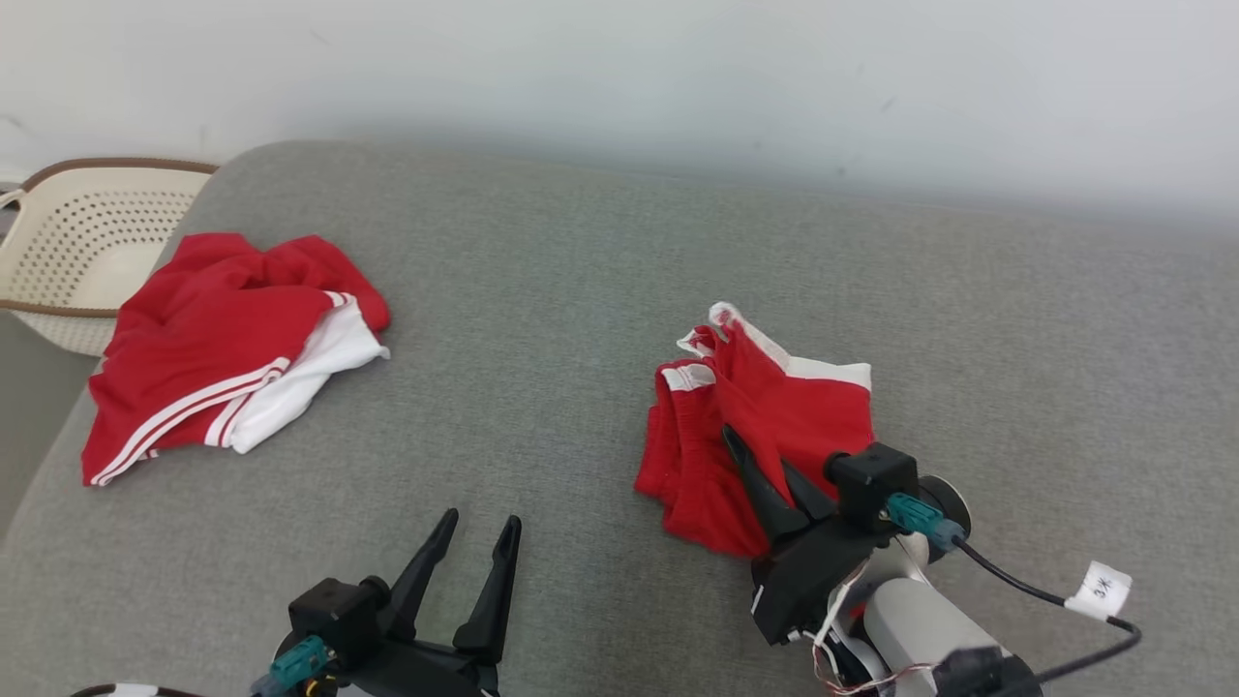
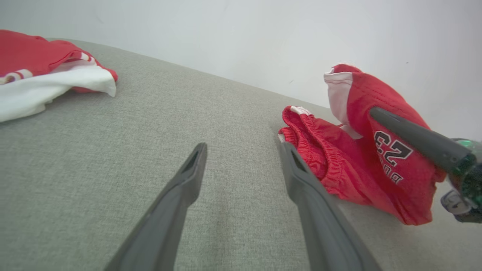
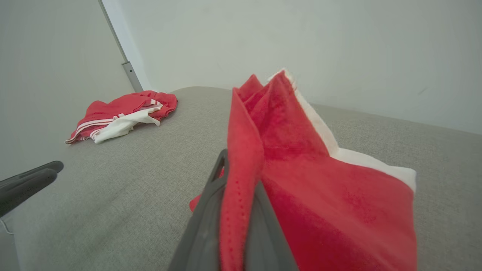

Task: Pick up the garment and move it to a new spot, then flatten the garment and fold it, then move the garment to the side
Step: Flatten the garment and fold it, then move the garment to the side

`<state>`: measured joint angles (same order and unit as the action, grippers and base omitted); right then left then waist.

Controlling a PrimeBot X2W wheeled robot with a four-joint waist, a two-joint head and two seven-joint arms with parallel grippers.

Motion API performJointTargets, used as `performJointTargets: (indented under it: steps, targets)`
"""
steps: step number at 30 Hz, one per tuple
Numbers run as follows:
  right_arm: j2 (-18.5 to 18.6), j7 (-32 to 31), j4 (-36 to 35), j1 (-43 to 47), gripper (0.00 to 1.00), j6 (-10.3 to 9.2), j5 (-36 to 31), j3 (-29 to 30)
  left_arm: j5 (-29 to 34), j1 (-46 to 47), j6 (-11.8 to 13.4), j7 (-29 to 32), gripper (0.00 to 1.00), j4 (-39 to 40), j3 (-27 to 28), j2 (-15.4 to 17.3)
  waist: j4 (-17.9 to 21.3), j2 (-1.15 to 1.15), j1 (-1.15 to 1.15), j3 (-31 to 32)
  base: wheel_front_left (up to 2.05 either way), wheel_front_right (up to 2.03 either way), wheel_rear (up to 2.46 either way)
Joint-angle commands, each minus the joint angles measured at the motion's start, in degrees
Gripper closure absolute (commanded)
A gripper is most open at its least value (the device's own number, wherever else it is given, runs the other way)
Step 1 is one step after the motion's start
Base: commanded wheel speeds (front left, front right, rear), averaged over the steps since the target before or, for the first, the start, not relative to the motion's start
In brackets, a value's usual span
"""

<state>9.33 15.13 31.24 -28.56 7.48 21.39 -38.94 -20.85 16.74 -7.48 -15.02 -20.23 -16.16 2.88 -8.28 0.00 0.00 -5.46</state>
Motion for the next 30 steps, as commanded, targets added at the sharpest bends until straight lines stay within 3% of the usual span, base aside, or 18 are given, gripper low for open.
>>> performJointTargets:
  steps: [1, 2, 3, 11, 18, 30]
  targets:
    - [-0.65, 0.02, 2.49, -1.37, 0.42, 0.01, 1.45, -1.16, -0.08, -0.36, 0.02, -0.22, 0.0, -0.72, -0.16, 0.08, -1.44, 0.0, 0.0, -0.01, 0.0, 0.0, 0.0]
    - [-0.65, 0.02, 2.49, -1.37, 0.42, 0.01, 1.45, -1.16, -0.08, -0.36, 0.02, -0.22, 0.0, -0.72, -0.16, 0.08, -1.44, 0.0, 0.0, -0.01, 0.0, 0.0, 0.0]
    - [-0.86, 0.02, 3.47, -2.02, 0.0, 0.01, 1.96, -1.42, 0.03, -0.32, 0.02, -0.22, 0.0, -0.9, -0.23, 0.07, -1.79, 0.0, 0.0, 0.01, 0.0, 0.0, 0.0]
    - [-1.12, 0.01, 3.52, -2.41, 0.0, 0.01, 5.98, -0.88, 0.73, -2.15, 0.02, -0.22, 0.0, -1.55, 1.23, 0.06, -2.31, 0.0, 0.0, 1.56, 0.0, 0.0, 0.0]
    - [0.65, 0.02, 2.86, 1.08, 0.0, 0.01, 6.18, 7.27, 2.61, -2.93, 0.02, -0.22, 0.0, -0.5, 2.2, 0.06, -1.17, 0.0, 0.0, 2.23, 0.0, 0.0, 0.0]
    - [1.13, 0.02, 9.2, 4.85, 0.0, 0.01, 7.71, 17.88, 4.74, -2.02, 0.02, -0.22, 0.0, 0.48, 1.27, 0.05, -2.04, 0.0, 0.0, 0.3, 0.0, 0.0, 0.0]
